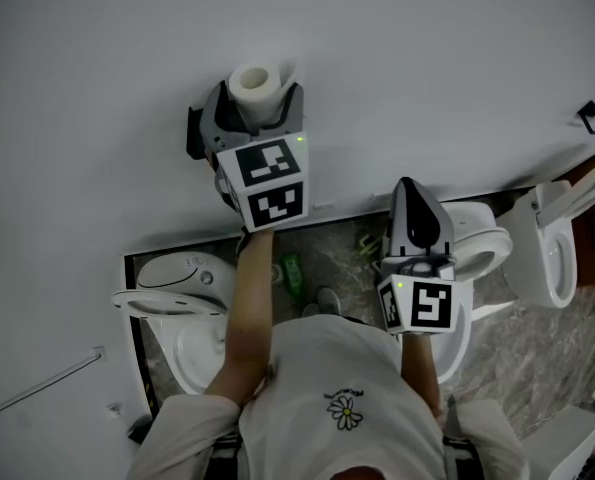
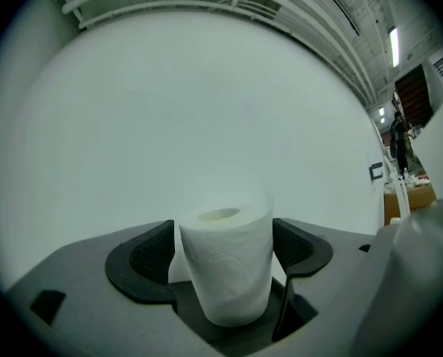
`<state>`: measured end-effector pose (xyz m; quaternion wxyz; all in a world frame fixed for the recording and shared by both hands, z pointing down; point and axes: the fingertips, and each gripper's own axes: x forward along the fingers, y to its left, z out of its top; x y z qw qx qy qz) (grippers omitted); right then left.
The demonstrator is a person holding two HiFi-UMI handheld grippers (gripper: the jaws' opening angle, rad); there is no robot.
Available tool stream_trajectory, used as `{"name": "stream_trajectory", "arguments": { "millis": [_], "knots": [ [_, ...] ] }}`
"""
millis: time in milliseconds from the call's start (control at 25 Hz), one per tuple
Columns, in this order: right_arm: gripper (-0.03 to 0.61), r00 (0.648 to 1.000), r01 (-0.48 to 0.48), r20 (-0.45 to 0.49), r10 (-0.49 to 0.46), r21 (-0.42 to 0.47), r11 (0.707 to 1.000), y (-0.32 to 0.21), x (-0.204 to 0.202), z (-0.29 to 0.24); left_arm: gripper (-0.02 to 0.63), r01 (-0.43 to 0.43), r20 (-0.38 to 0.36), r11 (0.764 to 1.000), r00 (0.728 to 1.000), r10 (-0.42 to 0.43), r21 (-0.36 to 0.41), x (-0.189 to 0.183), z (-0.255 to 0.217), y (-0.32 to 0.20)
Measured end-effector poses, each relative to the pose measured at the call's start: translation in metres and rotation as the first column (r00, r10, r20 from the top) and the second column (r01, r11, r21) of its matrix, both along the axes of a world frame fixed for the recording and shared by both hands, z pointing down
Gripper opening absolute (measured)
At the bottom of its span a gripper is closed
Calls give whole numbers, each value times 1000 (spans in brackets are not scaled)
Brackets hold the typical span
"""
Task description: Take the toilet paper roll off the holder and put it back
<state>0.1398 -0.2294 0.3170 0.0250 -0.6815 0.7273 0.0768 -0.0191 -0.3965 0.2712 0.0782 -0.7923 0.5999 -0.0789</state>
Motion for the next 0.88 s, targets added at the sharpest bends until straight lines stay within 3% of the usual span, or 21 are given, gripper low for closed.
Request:
{"name": "stream_trajectory", "arguments": {
  "millis": [360,600,680,800,880],
  "knots": [
    [11,1000,27,-8,-27,49,998,-2,-6,-17,394,-26,-13,986,1000,29,162,-5,-75,25],
    [9,998,65,-31,-63,87,994,-9,-18,-31,387,-28,1,945,1000,30,327,-27,-131,69],
    [11,996,80,-40,-77,92,993,-11,-24,-35,341,1,-33,929,999,11,369,-42,-145,83],
    [11,994,104,-52,-99,97,990,-16,-32,-38,196,49,-88,914,996,-14,404,-67,-149,102],
    [9,992,120,-58,-114,96,988,-19,-36,-38,140,62,-88,898,996,-26,436,-80,-144,113]
  ]
}}
